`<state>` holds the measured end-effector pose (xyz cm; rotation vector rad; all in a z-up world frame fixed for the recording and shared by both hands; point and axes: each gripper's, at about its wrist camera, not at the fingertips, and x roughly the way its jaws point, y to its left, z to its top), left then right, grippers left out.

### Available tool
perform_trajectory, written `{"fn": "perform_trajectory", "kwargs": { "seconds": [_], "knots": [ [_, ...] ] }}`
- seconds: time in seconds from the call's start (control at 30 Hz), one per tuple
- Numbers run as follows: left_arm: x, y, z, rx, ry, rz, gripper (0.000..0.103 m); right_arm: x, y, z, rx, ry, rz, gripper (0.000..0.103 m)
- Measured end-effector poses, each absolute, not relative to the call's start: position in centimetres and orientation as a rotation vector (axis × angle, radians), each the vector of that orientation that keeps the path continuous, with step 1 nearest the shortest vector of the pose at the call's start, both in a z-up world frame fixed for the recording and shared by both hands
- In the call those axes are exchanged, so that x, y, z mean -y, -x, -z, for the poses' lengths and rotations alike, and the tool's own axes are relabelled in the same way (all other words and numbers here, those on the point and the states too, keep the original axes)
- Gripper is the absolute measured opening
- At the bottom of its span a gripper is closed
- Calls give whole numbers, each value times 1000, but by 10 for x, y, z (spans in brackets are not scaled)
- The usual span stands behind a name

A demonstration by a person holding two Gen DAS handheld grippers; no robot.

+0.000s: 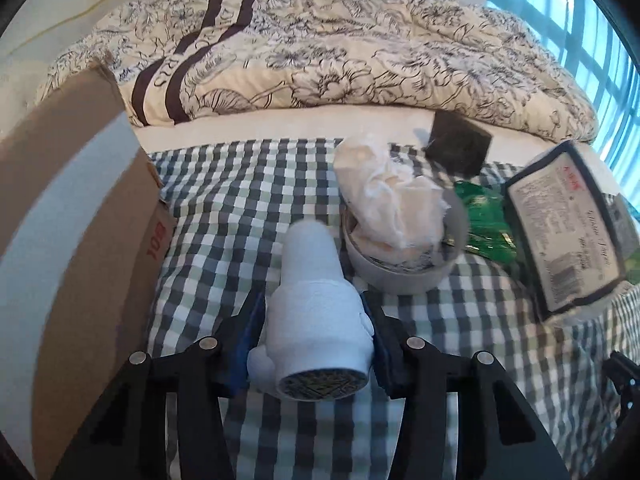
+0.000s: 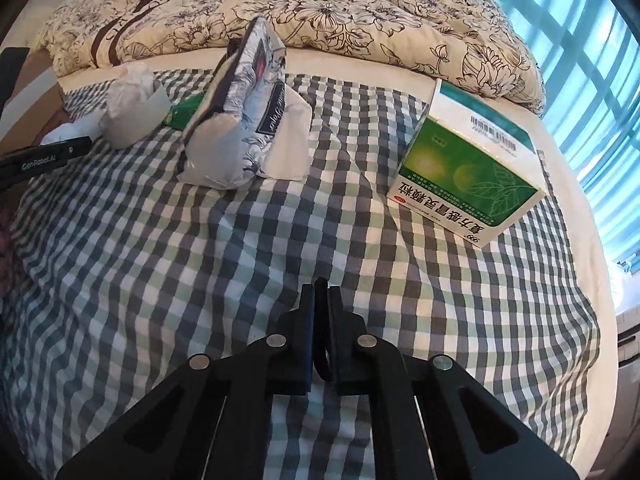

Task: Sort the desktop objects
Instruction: 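Grasp the white plug adapter with the left tool while the right tool grasps the black ring, then lift the plug adapter and black ring and carry both over the cardboard box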

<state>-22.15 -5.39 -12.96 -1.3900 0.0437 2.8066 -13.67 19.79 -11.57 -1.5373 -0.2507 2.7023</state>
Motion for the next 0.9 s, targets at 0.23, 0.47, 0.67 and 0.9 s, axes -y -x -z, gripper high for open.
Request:
{"fn": "perform_trajectory", "kwargs": {
  "seconds": [0.23, 0.47, 0.67, 0.9],
  "knots": [
    [45, 193, 101, -14, 1315, -2800, 50, -191, 129, 99, 245, 1503, -2744, 5],
    [48, 167, 71, 25, 1255, -2821, 50, -182, 118, 81, 246, 1464, -2778, 5],
    [50, 149, 55, 24, 1216, -2841, 50, -174, 106, 63, 250, 1429, -2823, 5],
    [60, 128, 42, 48, 1209, -2861, 50, -160, 89, 41, 253, 1391, -2879, 5]
  ]
}}
